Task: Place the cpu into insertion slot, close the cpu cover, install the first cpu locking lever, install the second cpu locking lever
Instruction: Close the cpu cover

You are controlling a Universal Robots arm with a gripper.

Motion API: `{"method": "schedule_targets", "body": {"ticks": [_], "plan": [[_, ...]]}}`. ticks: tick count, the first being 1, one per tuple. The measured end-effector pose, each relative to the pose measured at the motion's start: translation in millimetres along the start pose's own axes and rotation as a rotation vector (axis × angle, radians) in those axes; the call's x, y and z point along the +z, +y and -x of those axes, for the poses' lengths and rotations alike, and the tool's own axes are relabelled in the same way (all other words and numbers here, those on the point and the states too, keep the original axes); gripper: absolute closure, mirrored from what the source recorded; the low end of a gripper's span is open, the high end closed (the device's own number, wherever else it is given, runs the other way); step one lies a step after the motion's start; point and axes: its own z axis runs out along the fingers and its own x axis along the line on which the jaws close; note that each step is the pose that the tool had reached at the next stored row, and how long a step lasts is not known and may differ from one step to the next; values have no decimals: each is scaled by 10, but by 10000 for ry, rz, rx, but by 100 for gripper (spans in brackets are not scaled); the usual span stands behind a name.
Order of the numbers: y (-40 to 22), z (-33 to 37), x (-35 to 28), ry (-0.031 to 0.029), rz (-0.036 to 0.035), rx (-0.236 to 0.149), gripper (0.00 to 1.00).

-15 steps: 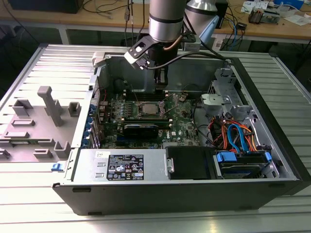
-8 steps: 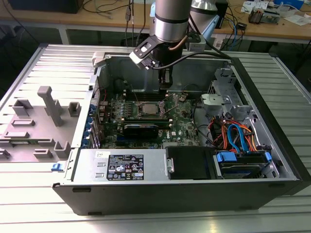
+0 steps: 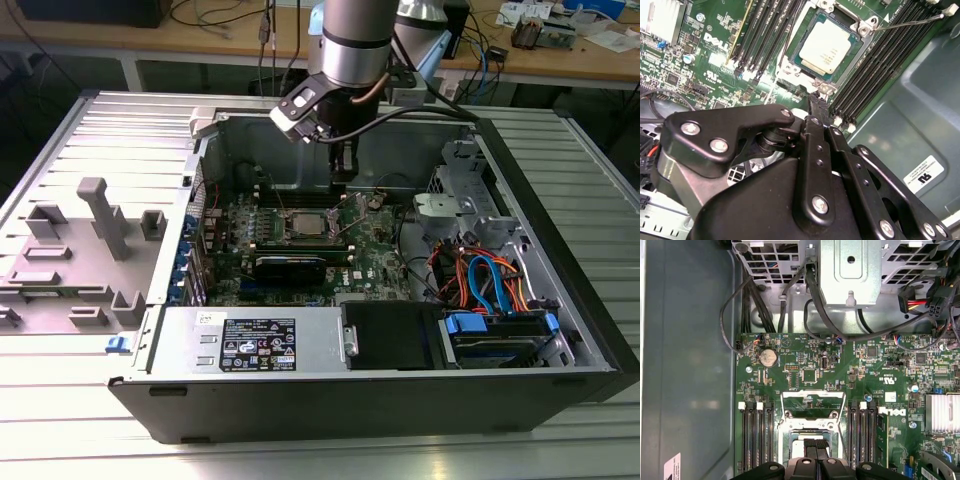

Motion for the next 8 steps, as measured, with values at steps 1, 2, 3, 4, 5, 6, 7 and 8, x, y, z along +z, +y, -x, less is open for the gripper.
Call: {"method": "schedule_targets", "body": {"ticks": [1,2,3,4,5,6,7,8], "plan": [[3,0,0,0,0,0,89],[6,0,0,0,0,0,89],[12,0,0,-1,0,0,89],[18,0,0,-1,0,0,89],[25,0,0,-1,0,0,89],[32,0,0,0,0,0,89],[40,0,0,-1,0,1,89],[46,0,0,0,0,1,89]]}}
